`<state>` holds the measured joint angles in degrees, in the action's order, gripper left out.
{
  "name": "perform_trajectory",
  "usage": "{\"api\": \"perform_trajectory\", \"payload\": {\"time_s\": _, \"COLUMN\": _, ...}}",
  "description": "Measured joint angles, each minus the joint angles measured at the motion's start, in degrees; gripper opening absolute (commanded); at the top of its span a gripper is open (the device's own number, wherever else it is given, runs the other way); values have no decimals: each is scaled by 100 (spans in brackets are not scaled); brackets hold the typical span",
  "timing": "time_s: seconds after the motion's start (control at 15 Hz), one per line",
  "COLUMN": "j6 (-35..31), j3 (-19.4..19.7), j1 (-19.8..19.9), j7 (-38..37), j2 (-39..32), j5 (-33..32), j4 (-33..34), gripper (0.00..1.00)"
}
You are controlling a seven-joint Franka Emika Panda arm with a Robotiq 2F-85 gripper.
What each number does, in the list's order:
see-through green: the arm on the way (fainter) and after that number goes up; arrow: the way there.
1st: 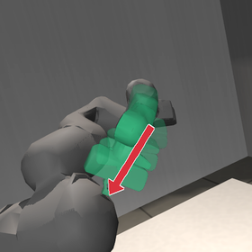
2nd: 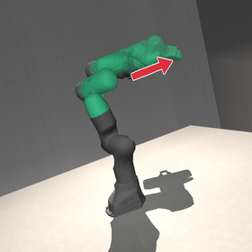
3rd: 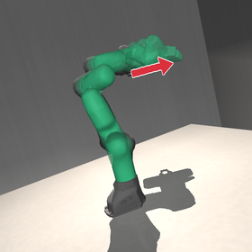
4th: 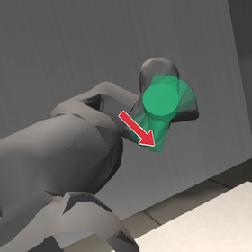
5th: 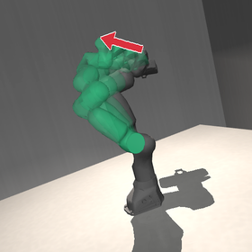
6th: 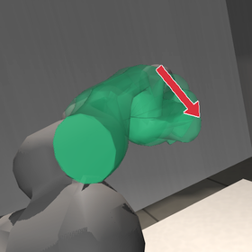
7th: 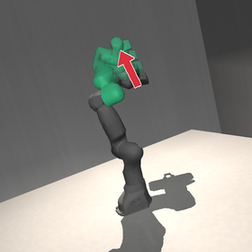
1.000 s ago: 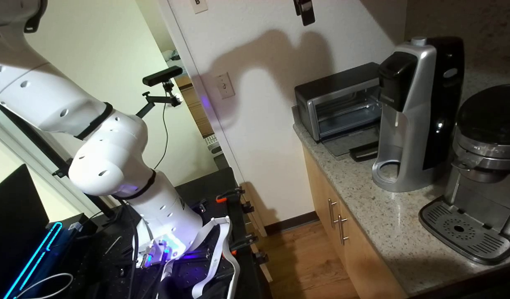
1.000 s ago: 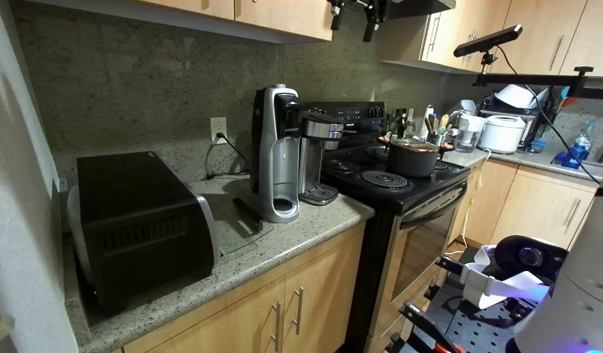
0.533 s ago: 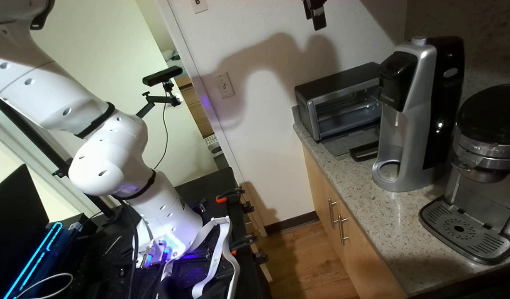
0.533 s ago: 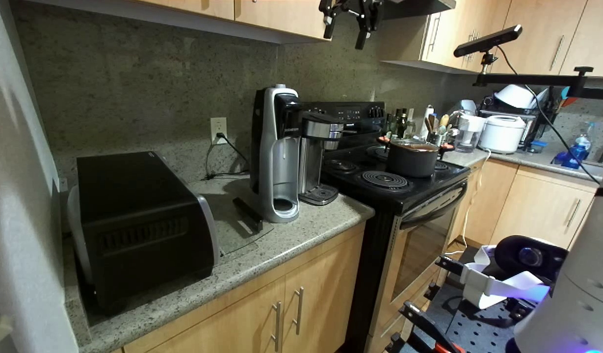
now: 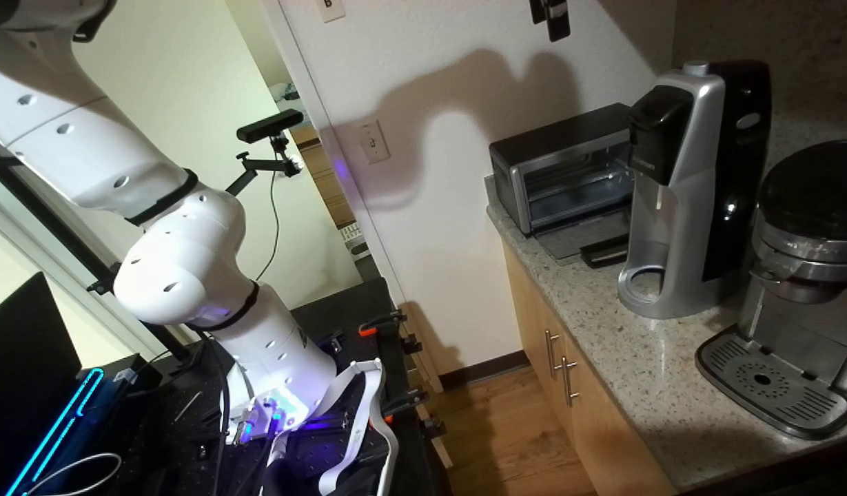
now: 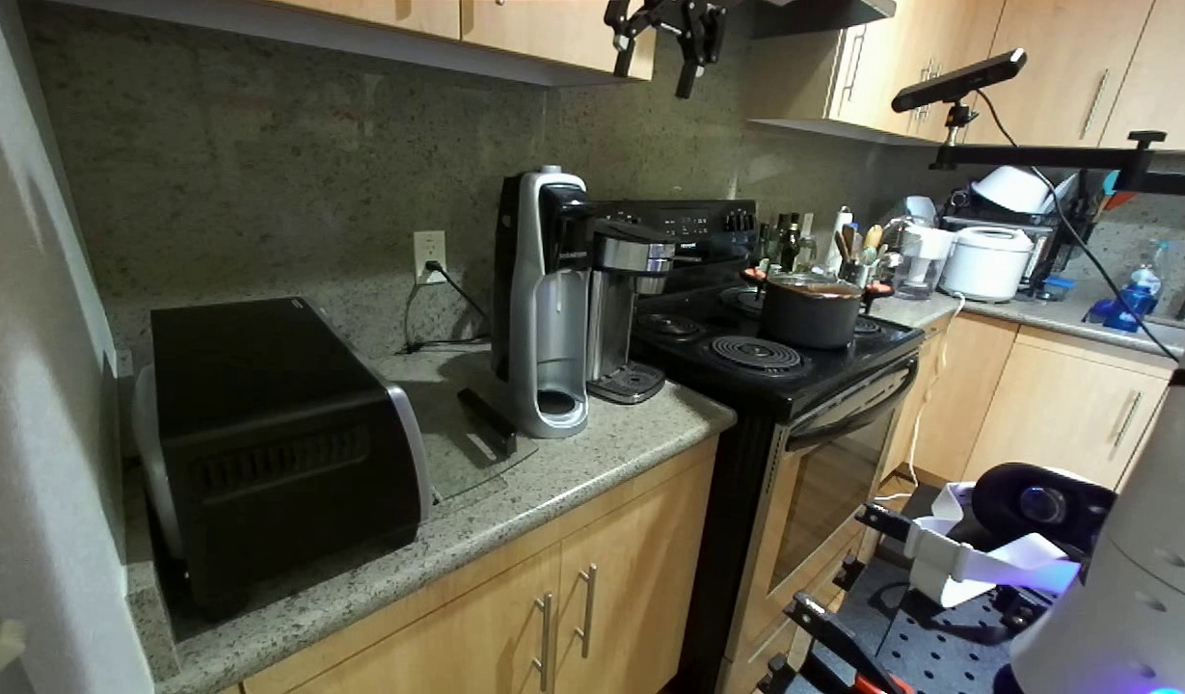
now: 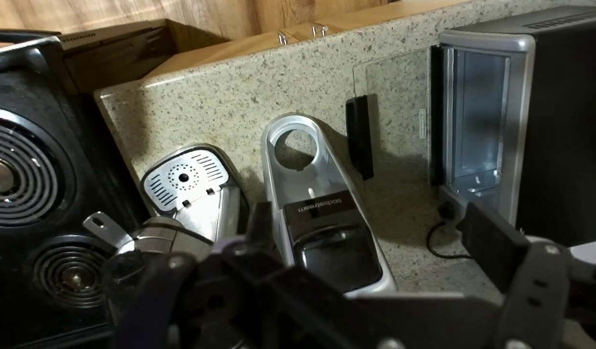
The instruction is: Push the button on the machine
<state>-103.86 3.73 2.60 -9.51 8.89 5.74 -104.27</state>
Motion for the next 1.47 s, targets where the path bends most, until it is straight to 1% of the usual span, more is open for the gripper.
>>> {"api": "perform_trajectory", "payload": {"time_s": 0.87, "j6": -137, "j3": 52, "j1": 71, "j7": -104, "j2": -1301, "j5": 12, "j4": 1352, "gripper": 100}}
{"api": "perform_trajectory", "payload": {"time_s": 0.93, "j6": -137, "j3": 57, "j1": 73, "j7": -104, "j2": -1391, "j5": 12, "j4": 1469, "gripper": 86}}
{"api": "perform_trajectory", "payload": {"time_s": 1.0, "j6": -136, "j3": 59, "j1": 75, "j7": -104, "j2": -1477, "j5": 12, "j4": 1583, "gripper": 74}}
{"api": "perform_trajectory", "payload": {"time_s": 1.13, "j6": -133, "j3": 59, "j1": 76, "j7": -104, "j2": -1635, "j5": 12, "j4": 1794, "gripper": 58}}
{"api": "perform_trajectory", "payload": {"time_s": 1.2, "j6": -123, "j3": 59, "j1": 77, "j7": -104, "j2": -1710, "j5": 12, "j4": 1893, "gripper": 49}}
{"api": "perform_trajectory", "payload": {"time_s": 1.33, "j6": -98, "j3": 59, "j1": 81, "j7": -104, "j2": -1845, "j5": 16, "j4": 2053, "gripper": 36}}
{"api": "perform_trajectory", "payload": {"time_s": 1.47, "j6": -47, "j3": 59, "j1": 91, "j7": -104, "j2": -1964, "j5": 21, "j4": 2180, "gripper": 20}}
